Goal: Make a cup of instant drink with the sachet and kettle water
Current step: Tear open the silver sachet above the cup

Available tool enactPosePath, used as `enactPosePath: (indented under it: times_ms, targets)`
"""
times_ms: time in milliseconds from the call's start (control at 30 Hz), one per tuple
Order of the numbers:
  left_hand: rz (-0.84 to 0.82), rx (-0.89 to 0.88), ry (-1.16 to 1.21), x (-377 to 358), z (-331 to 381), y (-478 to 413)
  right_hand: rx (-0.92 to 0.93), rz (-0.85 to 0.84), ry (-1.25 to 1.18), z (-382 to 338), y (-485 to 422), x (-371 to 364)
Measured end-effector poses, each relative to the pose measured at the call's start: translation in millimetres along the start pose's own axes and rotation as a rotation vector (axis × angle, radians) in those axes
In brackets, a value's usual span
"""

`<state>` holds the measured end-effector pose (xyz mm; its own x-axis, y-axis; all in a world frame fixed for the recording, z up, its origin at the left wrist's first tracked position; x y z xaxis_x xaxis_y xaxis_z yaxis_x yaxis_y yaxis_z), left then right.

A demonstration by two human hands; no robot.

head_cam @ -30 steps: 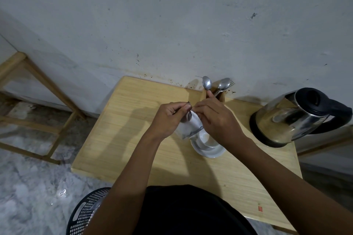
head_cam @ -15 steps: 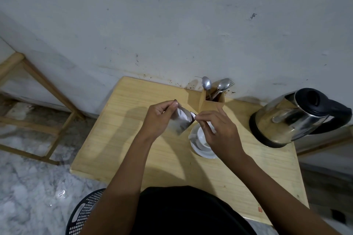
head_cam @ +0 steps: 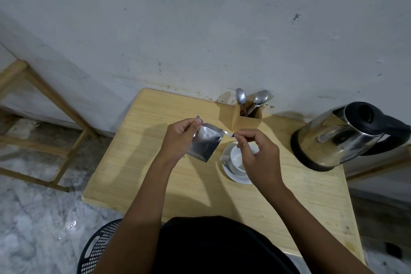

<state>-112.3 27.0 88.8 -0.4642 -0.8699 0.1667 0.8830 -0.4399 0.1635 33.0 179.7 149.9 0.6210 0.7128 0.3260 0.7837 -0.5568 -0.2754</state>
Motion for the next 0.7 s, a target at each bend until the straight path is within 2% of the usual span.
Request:
enactPosePath:
  times_ms: [233,467,700]
  targets:
    - [0.095,0.112,0.012,23,-10,-2,-0.099,0.129,-0.080,7,-11,22]
    - [0.072,0.139,0.042,24,-15,6,-0.332,-0.103,-0.026,44,-19,-20]
    - [0.113,0.131,0.064,36,-18,14,-0.287,-0.319,0.335,67,-29,-76]
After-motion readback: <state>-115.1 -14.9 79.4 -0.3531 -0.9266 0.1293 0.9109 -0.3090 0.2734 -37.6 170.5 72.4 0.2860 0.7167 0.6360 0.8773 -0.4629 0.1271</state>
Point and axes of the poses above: each hand's wrist, its own y-axis away from the middle knuckle, its own x-axis out of the back of the hand, z = x × y, the point moved 9 cm from there along -y, towards the middle knuckle, and after that the axes turned 6 degrees about -y, right-handed, at the moved point
